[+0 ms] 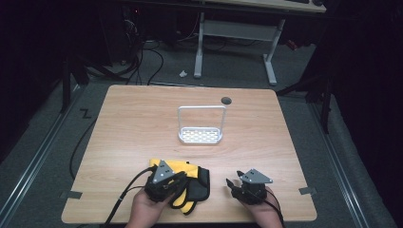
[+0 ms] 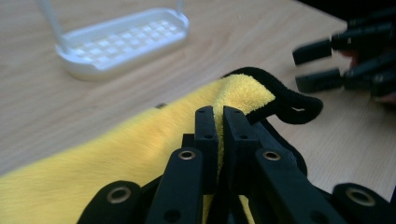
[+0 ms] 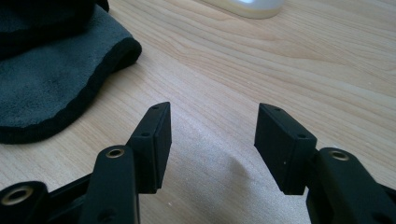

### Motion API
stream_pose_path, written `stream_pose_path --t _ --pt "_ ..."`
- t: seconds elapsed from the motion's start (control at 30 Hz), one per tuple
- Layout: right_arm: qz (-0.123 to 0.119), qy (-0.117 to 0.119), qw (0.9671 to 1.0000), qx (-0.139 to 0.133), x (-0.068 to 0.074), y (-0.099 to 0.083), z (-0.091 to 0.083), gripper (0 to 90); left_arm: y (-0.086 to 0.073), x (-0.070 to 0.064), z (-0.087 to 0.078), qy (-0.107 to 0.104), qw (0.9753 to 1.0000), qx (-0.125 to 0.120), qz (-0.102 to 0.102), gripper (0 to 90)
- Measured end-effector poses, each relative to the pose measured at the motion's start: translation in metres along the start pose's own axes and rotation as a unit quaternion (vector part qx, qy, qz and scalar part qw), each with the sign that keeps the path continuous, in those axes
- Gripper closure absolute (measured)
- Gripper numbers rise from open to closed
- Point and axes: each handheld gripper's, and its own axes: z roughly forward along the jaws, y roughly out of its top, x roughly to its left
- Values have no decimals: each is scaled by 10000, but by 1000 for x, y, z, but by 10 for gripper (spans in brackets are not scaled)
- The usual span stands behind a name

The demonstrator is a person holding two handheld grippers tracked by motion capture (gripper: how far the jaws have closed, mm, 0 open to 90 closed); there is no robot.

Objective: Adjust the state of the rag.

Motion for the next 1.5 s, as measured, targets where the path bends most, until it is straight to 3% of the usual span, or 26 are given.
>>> stream_pose_path --t 0.1,0.2,0.23,0.27,0.5,0.63,0.83,1.03,1.07,1.13,1.23,1.37,1.4,1.43,1.5 --pt "12 9 10000 -3 1 0 -1 479 1 22 -21 194 9993 -230 -227 852" --pt "6 31 10000 -11 1 0 0 486 -6 49 -42 424 9969 -357 -562 852" --pt "6 31 10000 -11 1 0 0 486 -6 49 -42 424 9969 -357 -562 851" --pt "-11 36 10000 -6 2 1 0 491 -15 66 -53 559 9948 -354 -769 851" --pt "-148 62 9999 -27 9 3 2 497 -58 108 -68 985 9873 -67 -1242 846" --pt "-250 93 9996 -26 14 4 4 497 -76 124 -67 1008 9808 107 -1664 835" --pt "-316 126 9994 1 18 4 5 497 -78 123 -68 1191 9819 250 -1451 786" --pt "-338 181 9993 -52 21 8 6 497 -81 123 -77 1245 9793 166 -1588 670" --pt "-369 203 9991 -75 21 10 7 497 -82 122 -86 1292 9779 87 -1639 662" --pt "-375 251 9989 -83 22 13 11 497 -83 118 -95 1360 9777 45 -1597 652" --pt "-422 334 9985 -79 25 19 18 498 -83 108 -105 1329 9798 -11 -1492 649" --pt "-557 459 9973 -104 30 26 27 498 -78 87 -108 1125 9857 -71 -1253 643" --pt "-557 482 9972 -108 31 27 28 498 -78 87 -108 1125 9857 -71 -1253 637" --pt "-572 502 9971 -99 32 28 29 498 -75 76 -103 943 9894 -46 -1103 631" --pt "-579 521 9969 -116 33 30 30 498 -71 63 -97 747 9928 -45 -939 618"
